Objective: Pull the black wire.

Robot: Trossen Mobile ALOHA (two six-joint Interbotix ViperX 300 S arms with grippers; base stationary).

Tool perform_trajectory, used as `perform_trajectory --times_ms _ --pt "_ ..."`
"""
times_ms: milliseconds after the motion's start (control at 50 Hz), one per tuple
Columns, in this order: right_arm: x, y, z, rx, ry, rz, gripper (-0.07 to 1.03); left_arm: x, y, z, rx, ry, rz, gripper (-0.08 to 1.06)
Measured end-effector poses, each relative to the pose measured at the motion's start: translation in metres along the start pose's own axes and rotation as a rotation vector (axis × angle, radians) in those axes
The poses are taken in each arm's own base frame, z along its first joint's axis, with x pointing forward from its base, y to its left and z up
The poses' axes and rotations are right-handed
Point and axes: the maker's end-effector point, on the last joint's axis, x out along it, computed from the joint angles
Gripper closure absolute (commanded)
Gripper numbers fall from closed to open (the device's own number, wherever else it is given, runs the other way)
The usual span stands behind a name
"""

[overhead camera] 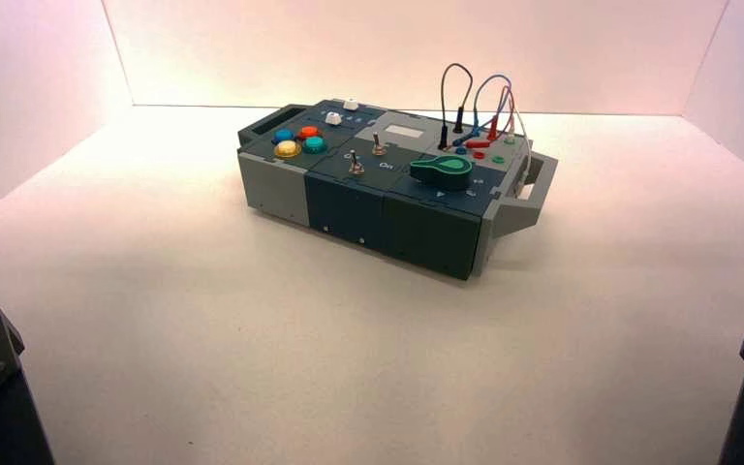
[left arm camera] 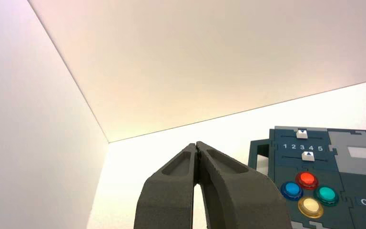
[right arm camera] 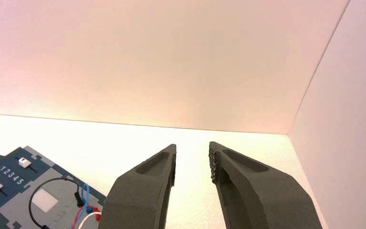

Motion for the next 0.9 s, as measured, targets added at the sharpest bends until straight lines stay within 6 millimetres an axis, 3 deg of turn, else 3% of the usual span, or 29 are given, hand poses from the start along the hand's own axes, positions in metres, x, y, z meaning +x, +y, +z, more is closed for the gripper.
perform_trajectory --times_ms 600,900 --pt "-0.002 0.004 -0.006 -0.003 0.032 0.012 0.57 0.001 -0.002 -0.004 0.0 0.022 -0.01 1.01" --pt "-0.007 0.029 -0.012 -0.035 0.137 0.099 0.55 0.003 -0.011 -0.016 0.014 0.124 -0.067 1.01"
